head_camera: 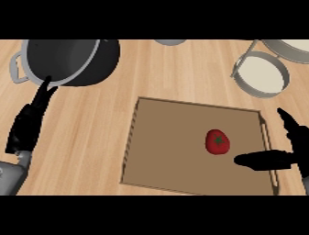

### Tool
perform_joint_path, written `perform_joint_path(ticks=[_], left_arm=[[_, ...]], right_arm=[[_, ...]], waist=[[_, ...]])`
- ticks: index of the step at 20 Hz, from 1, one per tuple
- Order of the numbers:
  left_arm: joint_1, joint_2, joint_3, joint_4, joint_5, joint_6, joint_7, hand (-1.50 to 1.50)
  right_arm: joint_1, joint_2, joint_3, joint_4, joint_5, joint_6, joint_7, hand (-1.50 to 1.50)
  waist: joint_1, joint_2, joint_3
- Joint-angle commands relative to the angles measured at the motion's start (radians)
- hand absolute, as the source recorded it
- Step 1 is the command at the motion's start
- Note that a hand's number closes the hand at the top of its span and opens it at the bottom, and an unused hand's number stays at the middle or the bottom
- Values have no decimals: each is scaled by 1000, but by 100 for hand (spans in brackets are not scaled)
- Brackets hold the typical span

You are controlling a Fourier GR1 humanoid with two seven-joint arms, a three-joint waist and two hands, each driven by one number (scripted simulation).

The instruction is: Pick the tomato from the tray and place it in the tiered basket

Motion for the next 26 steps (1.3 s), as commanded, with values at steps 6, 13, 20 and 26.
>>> perform_joint_path(ticks=[6,13,20,26], left_arm=[[5,-15,21,26,-11,-8,-11,0],[43,10,55,-2,1,-35,-22,0],[19,-19,44,-5,-41,-4,12,0],[35,-3,60,-37,-29,-32,37,0]], right_arm=[[-142,124,92,126,62,41,240,-150],[-123,143,130,167,160,74,240,-150],[-165,217,114,226,221,136,240,-150],[-164,277,73,253,245,186,240,-150]], waist=[[-17,-2,-1],[-29,-7,0],[-36,-8,1],[-38,-8,1]])
